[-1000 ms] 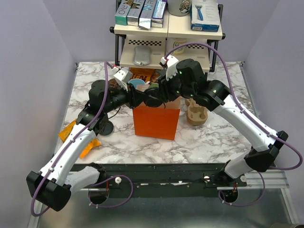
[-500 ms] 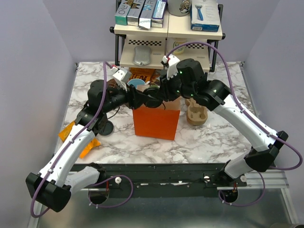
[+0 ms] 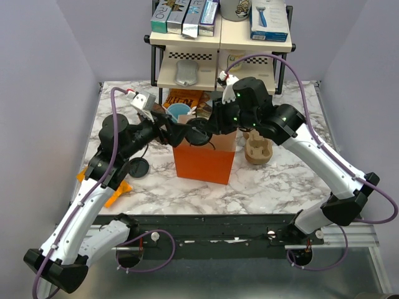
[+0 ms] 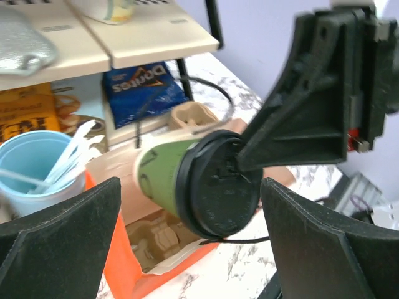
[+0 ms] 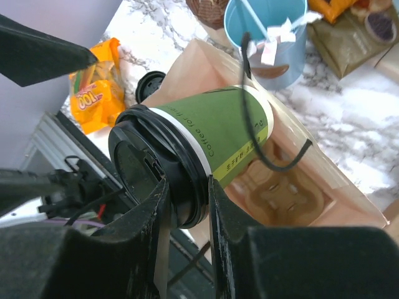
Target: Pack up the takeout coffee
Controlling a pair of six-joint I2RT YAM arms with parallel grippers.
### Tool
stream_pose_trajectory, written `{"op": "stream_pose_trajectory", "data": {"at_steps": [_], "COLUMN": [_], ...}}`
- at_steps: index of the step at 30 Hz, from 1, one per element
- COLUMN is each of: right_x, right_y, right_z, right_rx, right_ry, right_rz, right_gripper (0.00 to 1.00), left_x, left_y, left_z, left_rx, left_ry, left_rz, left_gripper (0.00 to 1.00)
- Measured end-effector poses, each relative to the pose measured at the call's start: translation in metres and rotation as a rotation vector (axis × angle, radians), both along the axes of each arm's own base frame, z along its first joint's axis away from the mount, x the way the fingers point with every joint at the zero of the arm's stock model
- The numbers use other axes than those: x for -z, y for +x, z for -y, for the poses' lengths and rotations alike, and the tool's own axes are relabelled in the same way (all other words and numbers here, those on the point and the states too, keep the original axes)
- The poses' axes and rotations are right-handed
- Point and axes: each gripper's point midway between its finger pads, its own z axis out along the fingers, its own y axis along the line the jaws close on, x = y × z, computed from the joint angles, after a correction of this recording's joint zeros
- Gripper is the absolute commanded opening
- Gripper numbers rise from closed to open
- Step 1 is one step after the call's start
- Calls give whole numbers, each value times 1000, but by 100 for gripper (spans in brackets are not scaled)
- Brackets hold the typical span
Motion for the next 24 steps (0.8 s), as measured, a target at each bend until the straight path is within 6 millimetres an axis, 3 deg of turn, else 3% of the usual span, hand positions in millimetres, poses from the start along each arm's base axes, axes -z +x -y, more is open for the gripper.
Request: {"op": "stream_pose_trajectory", "data": {"at_steps": [8,17,24], "right_x": [-9,-5,17], "right_y": [-8,-8,-3], "right_z": [12,16,9], "right_rx": [91,198,238], "right_ry": [57,100,87], "right_rz": [-126,-229,-302], "right_gripper": [1,1,1], "left_x": [8,56,86], "left_y": [14,34,38], "left_z": [-31,-44,-40], "left_rx": [-232,-375,-387], "left_ry": [-50,-42,-48], "left_rz": [-81,-220,-302], "left_gripper": [99,99,99]}}
